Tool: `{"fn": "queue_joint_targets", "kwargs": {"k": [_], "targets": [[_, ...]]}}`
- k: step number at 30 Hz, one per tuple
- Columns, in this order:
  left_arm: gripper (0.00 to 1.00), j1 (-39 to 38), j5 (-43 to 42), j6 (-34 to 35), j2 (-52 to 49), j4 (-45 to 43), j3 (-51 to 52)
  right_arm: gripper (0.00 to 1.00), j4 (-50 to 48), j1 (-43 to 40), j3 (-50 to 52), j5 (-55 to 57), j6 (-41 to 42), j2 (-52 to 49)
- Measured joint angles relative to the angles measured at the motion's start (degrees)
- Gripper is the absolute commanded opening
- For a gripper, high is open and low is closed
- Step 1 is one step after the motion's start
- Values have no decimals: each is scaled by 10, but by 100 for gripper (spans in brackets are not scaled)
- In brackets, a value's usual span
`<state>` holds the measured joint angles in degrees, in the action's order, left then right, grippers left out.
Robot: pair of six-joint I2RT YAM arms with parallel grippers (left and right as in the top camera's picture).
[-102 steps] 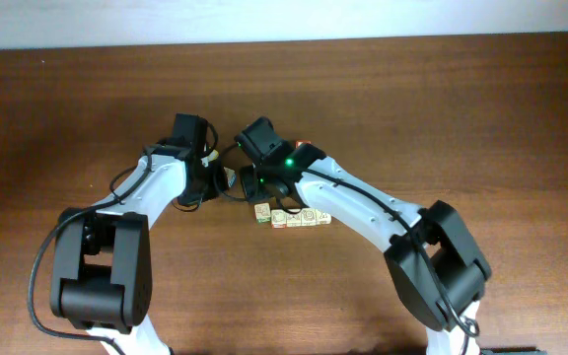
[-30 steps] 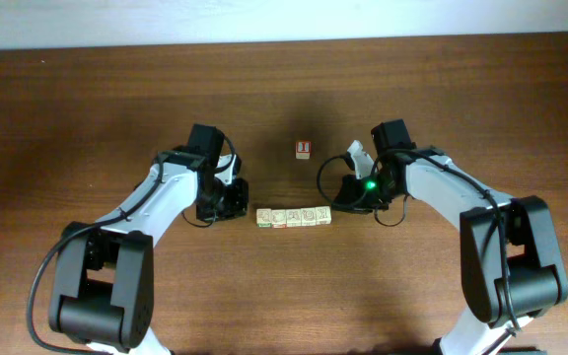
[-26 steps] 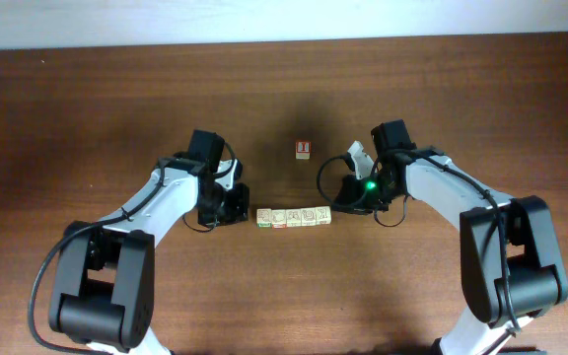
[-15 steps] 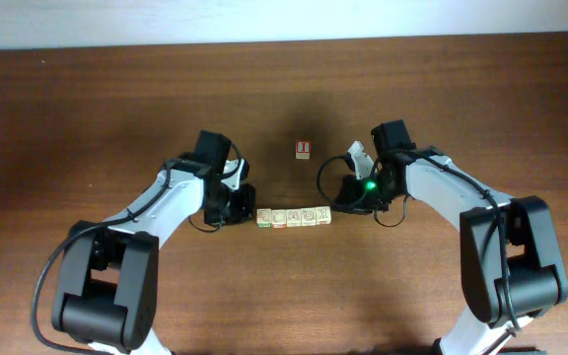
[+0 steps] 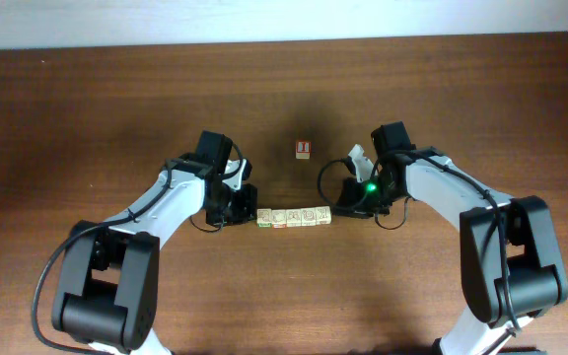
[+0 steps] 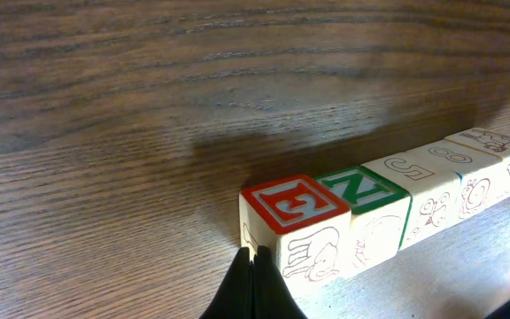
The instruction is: Rotate 5 blocks
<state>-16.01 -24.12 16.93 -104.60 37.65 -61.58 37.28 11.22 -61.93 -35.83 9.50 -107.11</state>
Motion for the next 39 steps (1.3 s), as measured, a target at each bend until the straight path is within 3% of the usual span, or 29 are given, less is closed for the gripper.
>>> {"fn": "queue_joint_targets", "kwargs": {"k": [21, 39], "targets": [[0, -5, 0, 0, 0, -15, 0, 4, -14, -1, 11, -14, 23, -21], [0, -2, 21, 0, 0, -24, 2, 4, -1, -8, 10, -71, -22, 5]]}}
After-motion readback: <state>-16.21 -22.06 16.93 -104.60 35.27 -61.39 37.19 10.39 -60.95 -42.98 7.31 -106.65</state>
